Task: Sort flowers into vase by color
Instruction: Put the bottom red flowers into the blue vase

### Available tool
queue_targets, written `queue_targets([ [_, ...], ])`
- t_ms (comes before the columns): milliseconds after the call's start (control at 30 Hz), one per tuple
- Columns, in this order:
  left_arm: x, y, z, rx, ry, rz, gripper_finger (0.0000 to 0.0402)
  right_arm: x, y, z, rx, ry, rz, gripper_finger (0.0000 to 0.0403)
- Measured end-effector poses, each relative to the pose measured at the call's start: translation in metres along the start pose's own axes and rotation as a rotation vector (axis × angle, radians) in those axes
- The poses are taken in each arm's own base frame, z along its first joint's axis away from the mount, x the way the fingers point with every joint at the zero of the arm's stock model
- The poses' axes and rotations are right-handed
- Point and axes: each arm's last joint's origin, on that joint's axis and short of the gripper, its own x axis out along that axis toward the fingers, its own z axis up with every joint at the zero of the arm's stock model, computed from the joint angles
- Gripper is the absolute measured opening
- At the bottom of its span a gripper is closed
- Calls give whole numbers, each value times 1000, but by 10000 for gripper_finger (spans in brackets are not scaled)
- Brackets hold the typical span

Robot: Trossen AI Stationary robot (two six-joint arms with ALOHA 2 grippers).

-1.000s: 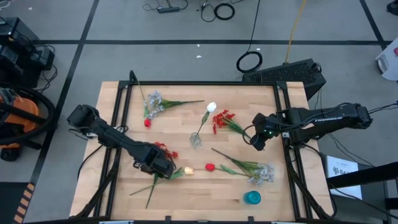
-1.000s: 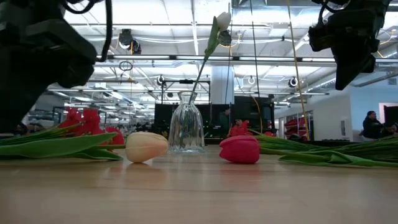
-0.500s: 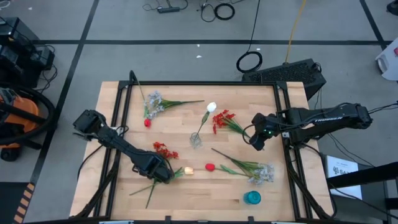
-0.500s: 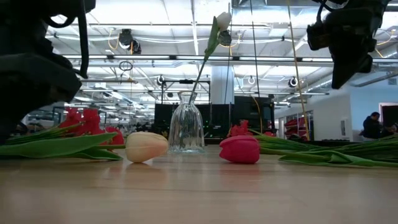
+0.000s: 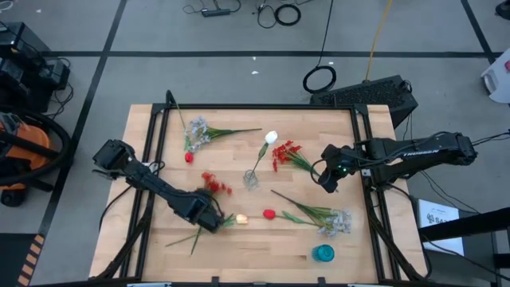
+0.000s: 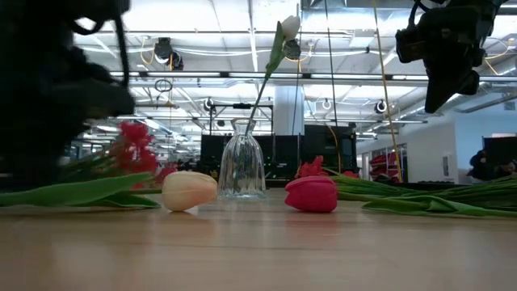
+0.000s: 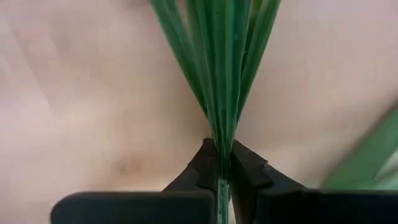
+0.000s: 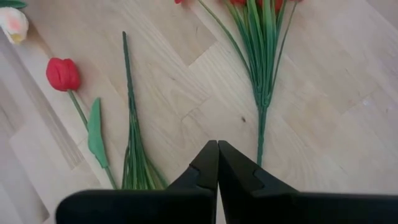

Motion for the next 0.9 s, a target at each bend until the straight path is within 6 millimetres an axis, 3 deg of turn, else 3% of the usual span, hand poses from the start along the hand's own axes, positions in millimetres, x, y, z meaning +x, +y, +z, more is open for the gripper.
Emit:
queue_targets([
  [233, -37, 4, 16, -63, -381, -167, 17, 0, -1, -1, -31, 6, -9, 0],
  [500, -75, 18, 22, -82, -762, -370, 16, -2, -9, -15, 11, 136, -112, 0],
  [633, -92, 12, 17, 9, -943, -485, 16, -5, 3, -22, -52, 110, -38, 0],
  [900, -123, -24, 15, 372, -1112, -548, 15, -13, 47, -18, -173, -173, 272, 0],
])
